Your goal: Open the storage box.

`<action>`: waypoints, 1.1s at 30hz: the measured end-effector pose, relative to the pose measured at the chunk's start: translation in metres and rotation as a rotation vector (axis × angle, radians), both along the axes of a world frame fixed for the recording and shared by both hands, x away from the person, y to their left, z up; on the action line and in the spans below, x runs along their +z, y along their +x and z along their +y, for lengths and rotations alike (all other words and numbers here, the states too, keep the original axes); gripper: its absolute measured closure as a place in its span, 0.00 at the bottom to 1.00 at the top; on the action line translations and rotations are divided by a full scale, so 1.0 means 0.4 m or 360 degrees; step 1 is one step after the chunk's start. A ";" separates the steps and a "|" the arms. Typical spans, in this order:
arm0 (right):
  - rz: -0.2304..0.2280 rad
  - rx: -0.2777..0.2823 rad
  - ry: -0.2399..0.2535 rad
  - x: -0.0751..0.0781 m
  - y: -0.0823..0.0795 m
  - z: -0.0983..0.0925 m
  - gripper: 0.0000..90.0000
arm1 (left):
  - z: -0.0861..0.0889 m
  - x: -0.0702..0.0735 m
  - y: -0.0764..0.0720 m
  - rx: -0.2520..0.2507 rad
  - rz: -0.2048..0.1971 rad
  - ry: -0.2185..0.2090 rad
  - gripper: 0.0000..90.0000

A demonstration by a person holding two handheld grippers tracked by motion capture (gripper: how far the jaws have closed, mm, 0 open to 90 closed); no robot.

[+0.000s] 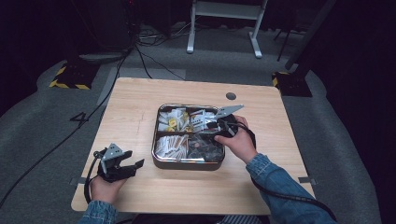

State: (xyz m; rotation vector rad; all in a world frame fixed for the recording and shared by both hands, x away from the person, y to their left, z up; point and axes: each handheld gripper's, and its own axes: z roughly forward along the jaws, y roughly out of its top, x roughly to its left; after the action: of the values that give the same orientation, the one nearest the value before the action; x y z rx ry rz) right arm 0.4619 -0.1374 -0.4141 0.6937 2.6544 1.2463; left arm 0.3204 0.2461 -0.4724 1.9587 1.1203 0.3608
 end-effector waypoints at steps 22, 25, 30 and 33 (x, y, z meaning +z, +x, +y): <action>0.0000 -0.0008 -0.0156 -0.048 0.049 0.149 0.65 | -0.001 0.003 0.010 0.0039 -0.0037 -0.0018 0.44; -0.0009 -0.0017 -0.0153 -0.048 0.046 0.150 0.65 | -0.005 0.004 0.010 0.0029 -0.0035 -0.0006 0.44; -0.0034 -0.0023 -0.0145 -0.044 0.043 0.150 0.65 | -0.007 0.005 0.010 0.0029 -0.0036 0.0000 0.44; -0.0038 -0.0019 -0.0123 -0.031 0.043 0.144 0.66 | -0.007 0.004 0.011 0.0028 -0.0040 0.0002 0.44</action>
State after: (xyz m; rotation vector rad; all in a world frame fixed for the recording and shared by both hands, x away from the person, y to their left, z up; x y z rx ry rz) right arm 0.4791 -0.0797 -0.4266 0.6779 2.6590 1.1349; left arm 0.3246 0.2432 -0.4706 1.9413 1.1218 0.3943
